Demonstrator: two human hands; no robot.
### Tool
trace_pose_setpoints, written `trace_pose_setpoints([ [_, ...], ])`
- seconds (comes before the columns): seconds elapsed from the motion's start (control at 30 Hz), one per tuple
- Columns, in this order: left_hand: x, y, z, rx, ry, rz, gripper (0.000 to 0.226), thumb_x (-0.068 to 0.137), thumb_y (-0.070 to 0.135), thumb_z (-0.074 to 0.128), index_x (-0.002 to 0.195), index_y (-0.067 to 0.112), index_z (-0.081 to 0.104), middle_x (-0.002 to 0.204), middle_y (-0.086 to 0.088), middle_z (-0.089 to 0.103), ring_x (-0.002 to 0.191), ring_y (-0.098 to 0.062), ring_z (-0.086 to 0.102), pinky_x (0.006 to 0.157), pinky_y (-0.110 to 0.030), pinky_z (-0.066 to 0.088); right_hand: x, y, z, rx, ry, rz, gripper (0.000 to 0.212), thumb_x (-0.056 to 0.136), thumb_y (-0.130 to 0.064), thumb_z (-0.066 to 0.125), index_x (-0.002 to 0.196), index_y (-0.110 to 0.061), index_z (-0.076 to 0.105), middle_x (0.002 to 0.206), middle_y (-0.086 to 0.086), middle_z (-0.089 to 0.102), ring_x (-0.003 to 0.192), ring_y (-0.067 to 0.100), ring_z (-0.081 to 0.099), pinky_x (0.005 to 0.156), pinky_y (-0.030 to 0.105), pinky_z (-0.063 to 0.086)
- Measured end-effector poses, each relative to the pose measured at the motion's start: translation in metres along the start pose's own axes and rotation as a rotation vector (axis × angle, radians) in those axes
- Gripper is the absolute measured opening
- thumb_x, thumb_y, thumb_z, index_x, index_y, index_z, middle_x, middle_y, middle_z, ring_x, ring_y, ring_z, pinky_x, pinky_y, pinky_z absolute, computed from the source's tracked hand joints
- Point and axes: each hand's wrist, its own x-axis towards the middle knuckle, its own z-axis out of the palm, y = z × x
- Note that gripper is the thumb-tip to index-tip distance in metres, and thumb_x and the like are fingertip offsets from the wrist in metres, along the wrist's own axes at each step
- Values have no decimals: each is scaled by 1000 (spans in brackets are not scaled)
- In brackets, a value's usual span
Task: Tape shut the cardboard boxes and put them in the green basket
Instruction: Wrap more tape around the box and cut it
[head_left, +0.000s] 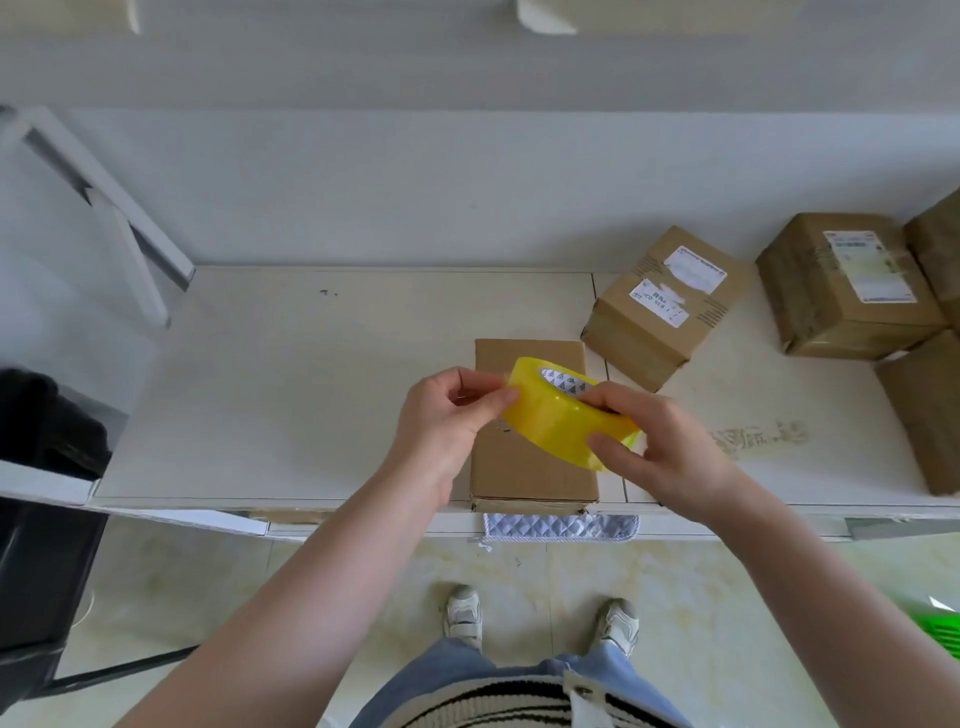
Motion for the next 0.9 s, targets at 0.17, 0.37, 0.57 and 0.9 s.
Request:
trace_pose_setpoints([
  [0.17, -2, 7, -10, -71, -1, -10, 13, 82, 8, 74, 72, 15, 68, 64, 5, 66, 66, -9, 57, 62, -14, 51, 2, -2, -3, -47, -75, -49, 27, 88, -29, 54, 107, -12, 64, 81, -9, 59, 72, 10, 52, 63, 21, 40],
  [0.37, -10, 1, -17, -128, -25, 92, 12, 90, 4, 65, 79, 9, 63, 62, 7, 66, 61, -4, 61, 66, -17, 53, 13, -6, -11, -43, -27, 75, 28, 92, -55, 50, 88, -29, 60, 70, -4, 58, 64, 8, 51, 59, 22, 38],
  [0.57, -6, -3, -18, -101, -36, 59, 15, 98, 4, 52, 85, 11, 56, 74, 5, 73, 67, -7, 66, 63, -18, 53, 27, -20, -11, -136, -77, 87, 20, 94, -41, 54, 89, -25, 64, 72, -3, 60, 67, 15, 54, 64, 36, 43],
  [0.9, 1, -4, -16, -134, 23, 7, 20, 78, 0, 76, 89, 10, 61, 54, 6, 63, 53, -9, 59, 58, -18, 52, 28, -19, -12, -142, -114, 101, 51, 83, -63, 42, 95, -20, 68, 75, 1, 62, 70, 19, 58, 64, 37, 45],
])
